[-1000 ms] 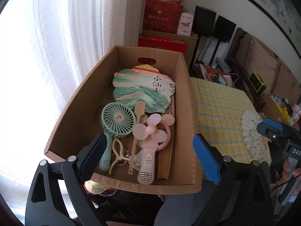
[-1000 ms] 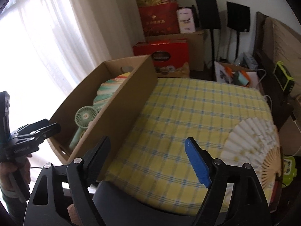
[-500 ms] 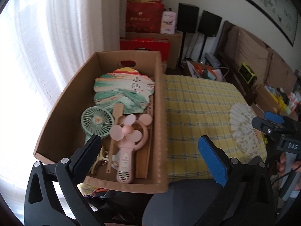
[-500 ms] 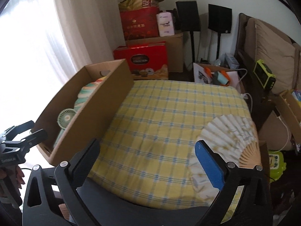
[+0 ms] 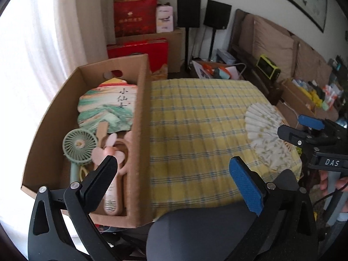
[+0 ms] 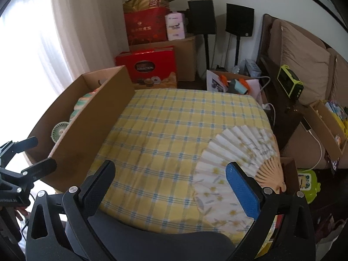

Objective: Organize objects
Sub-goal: 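Withdraw the left gripper from the box toward the white folding fan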

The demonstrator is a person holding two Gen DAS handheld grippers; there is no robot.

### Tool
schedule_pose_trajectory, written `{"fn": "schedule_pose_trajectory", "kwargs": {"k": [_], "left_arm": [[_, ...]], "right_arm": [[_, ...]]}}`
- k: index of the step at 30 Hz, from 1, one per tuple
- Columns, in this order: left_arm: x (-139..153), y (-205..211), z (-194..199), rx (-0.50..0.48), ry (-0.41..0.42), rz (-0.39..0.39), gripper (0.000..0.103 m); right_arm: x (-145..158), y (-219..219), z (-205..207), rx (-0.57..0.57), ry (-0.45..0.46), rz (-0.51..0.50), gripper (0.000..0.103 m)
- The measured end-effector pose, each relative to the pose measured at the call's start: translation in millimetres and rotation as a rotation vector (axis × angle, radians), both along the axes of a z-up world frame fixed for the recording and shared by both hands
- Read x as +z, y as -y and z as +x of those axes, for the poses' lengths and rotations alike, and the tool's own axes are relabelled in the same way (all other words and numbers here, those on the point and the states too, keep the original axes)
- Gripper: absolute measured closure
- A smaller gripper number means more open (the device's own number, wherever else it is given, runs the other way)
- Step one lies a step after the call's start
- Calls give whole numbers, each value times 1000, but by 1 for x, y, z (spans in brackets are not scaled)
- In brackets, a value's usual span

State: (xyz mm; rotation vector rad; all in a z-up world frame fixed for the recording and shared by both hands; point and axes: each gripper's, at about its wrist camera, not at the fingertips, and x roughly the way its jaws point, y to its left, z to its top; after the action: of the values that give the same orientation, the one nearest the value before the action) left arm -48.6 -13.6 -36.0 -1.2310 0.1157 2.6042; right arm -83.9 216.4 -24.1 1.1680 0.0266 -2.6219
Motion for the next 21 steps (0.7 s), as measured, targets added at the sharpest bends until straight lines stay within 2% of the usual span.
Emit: {"fn": "schedule_pose_trajectory", "kwargs": {"k": [8,21], "left_arm": [[-8,-33,-3,-37,4,-3,0],[-29,-91,-16,-136,88,51,0]], "right_arm": [[-3,-30,1,-53,3,3,1],[-9,-114,-2,-219,17,0,1]]}}
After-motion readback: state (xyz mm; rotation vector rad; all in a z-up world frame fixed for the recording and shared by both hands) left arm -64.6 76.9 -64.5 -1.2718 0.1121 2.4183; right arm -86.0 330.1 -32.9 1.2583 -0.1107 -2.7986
